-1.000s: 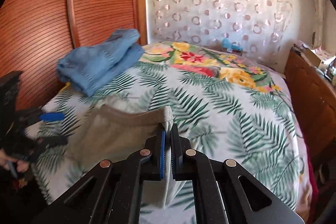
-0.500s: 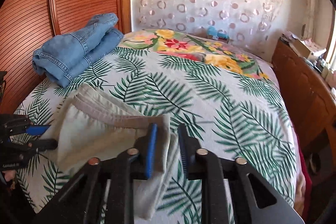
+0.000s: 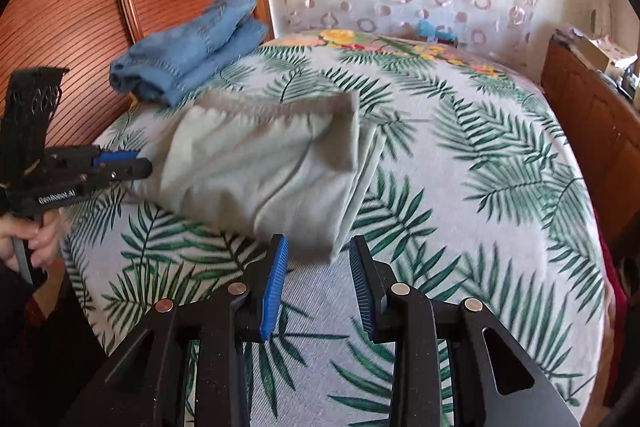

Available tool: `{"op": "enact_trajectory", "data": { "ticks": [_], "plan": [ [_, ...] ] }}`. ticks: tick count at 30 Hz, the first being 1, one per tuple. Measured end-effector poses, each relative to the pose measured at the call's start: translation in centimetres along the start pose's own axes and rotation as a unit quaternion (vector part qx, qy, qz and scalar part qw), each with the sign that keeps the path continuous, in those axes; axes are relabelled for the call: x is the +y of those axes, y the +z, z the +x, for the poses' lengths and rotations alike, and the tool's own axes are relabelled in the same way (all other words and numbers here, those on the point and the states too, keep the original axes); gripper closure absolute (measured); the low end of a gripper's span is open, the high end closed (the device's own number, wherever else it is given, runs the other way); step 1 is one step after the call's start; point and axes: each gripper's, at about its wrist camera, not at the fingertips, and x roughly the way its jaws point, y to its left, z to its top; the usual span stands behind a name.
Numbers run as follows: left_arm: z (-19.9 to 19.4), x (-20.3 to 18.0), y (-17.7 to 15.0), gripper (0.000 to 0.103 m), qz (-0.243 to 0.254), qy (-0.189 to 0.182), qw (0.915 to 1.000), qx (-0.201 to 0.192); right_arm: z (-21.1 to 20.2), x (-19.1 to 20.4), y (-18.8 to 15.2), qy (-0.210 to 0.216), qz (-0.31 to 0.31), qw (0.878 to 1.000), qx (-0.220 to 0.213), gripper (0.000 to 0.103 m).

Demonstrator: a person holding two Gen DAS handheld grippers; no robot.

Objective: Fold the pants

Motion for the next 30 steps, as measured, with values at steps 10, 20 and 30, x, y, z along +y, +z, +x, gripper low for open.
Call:
{"op": "enact_trajectory", "data": {
  "ticks": [10,20,30],
  "plan": [
    [0.0,-0.3,-0.2,0.092,0.023,0.013,0.9995,-0.02,1.1,-0.6,0.3,0.0,0.005,1.0,-0.012,0.096],
    [-2.8,1.4,0.3,0.094,0.006,0.028,0.998,-0.056,-0.2,-1.3,-0.3,-0.014,0.016,0.999,-0.029,0.099],
    [-2.4,2.0,-0.3,0.087,-0.003,0.027,0.9991,-0.033,-1.4,-0.3,-0.5,-0.006,-0.001,1.0,-0.024,0.099]
  ]
}}
